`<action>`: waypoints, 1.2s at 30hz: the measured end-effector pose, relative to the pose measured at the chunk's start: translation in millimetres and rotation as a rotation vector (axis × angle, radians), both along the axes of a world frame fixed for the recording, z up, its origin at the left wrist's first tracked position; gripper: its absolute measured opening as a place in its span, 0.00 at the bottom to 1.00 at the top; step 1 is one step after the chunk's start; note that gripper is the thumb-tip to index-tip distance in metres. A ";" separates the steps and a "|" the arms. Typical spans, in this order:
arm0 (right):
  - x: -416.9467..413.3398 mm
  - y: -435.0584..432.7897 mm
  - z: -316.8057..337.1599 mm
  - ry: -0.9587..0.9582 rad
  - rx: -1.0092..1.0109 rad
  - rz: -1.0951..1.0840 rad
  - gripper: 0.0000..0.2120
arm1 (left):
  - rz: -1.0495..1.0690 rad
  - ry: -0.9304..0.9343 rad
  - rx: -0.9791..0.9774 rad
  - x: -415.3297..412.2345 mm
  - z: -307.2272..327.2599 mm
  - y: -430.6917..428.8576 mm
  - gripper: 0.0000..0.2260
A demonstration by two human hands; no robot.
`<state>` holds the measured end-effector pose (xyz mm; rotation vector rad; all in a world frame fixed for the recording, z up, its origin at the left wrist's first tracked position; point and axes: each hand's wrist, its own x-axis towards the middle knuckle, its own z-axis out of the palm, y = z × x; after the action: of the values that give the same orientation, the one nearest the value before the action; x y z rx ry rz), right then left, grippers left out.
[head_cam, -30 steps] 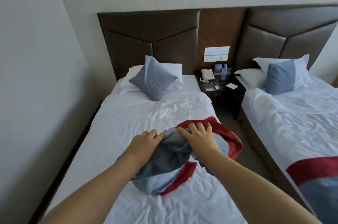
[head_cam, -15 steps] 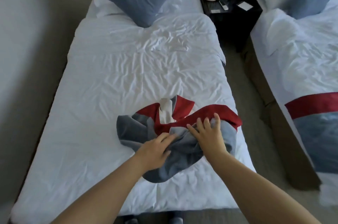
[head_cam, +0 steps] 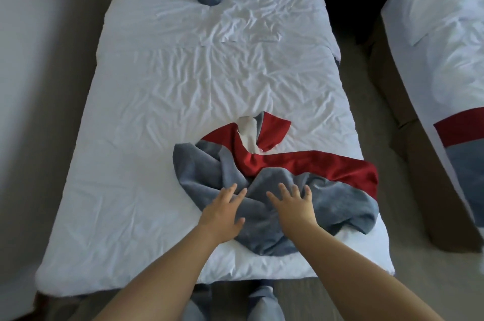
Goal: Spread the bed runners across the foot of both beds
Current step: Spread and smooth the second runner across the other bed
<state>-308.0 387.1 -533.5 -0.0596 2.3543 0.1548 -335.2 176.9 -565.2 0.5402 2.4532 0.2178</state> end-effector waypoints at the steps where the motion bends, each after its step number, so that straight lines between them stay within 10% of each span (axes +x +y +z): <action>1: -0.4 -11.1 -8.1 -0.015 -0.027 -0.005 0.41 | 0.002 -0.004 -0.017 -2.4 -11.2 -9.8 0.37; 18: -36.8 -221.8 -168.7 0.142 -0.438 -0.041 0.47 | 0.017 0.318 -0.057 -183.4 -161.9 -102.6 0.49; 23: -65.7 -234.9 -200.0 0.216 -0.314 0.011 0.53 | 0.050 0.179 -0.060 -190.8 -198.7 -107.9 0.35; 28: -59.9 -242.0 -205.8 0.282 -0.218 0.071 0.37 | 0.139 0.203 0.050 -168.7 -200.1 -124.2 0.24; 36: -71.6 -291.8 -183.4 0.163 -0.427 0.318 0.46 | 0.467 0.313 -0.173 -121.9 -151.0 -250.7 0.21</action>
<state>-379.6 95.3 -716.9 -0.6516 2.4872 -0.1992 -457.1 -73.7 -716.1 -0.0894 2.8421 0.1111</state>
